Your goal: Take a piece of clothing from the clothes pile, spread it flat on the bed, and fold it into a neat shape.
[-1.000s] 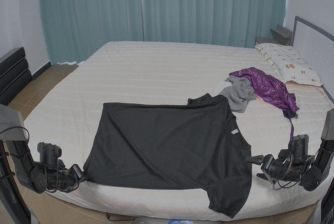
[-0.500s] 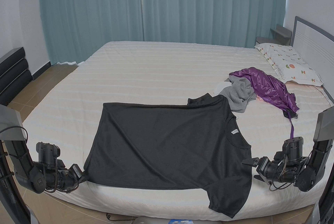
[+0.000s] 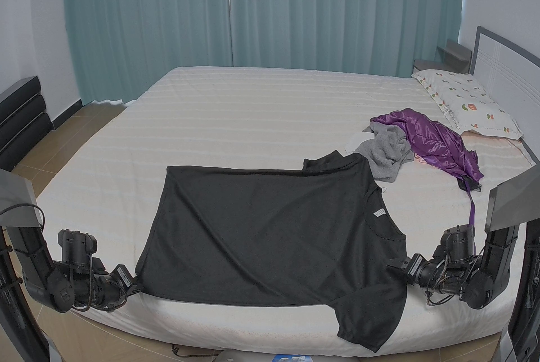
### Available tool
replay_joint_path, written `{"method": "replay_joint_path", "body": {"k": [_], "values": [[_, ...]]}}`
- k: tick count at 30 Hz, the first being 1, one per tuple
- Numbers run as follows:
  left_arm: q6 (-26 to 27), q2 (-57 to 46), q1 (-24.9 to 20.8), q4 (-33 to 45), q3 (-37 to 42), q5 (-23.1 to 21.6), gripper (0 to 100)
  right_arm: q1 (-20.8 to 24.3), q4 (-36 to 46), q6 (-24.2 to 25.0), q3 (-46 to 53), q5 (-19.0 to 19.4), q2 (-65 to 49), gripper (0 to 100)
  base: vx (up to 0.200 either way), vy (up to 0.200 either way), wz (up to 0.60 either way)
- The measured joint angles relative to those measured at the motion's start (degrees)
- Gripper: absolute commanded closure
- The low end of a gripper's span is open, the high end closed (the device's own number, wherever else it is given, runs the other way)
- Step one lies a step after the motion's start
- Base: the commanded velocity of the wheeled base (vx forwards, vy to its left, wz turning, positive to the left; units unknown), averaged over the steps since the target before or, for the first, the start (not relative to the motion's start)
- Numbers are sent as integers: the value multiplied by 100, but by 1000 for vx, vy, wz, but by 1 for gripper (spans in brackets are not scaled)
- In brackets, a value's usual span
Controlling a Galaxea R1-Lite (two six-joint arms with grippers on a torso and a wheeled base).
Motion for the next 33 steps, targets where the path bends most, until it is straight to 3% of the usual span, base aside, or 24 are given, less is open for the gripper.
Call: {"method": "replay_joint_path", "body": {"k": [20,21,30,33], "values": [[0,-5,-6,0,-2,2,100,-134,-7,-6,-708,-30,243,100,0,0,0],[0,-7,-11,0,-2,2,100,-127,-21,-9,-713,-28,254,0,0,0,0],[-1,-9,-15,0,11,2,100,-167,-325,-140,-391,20,98,0,0,0,0],[-1,-9,-11,0,4,2,100,-223,-391,-316,-93,194,-121,0,0,0,0]]}}
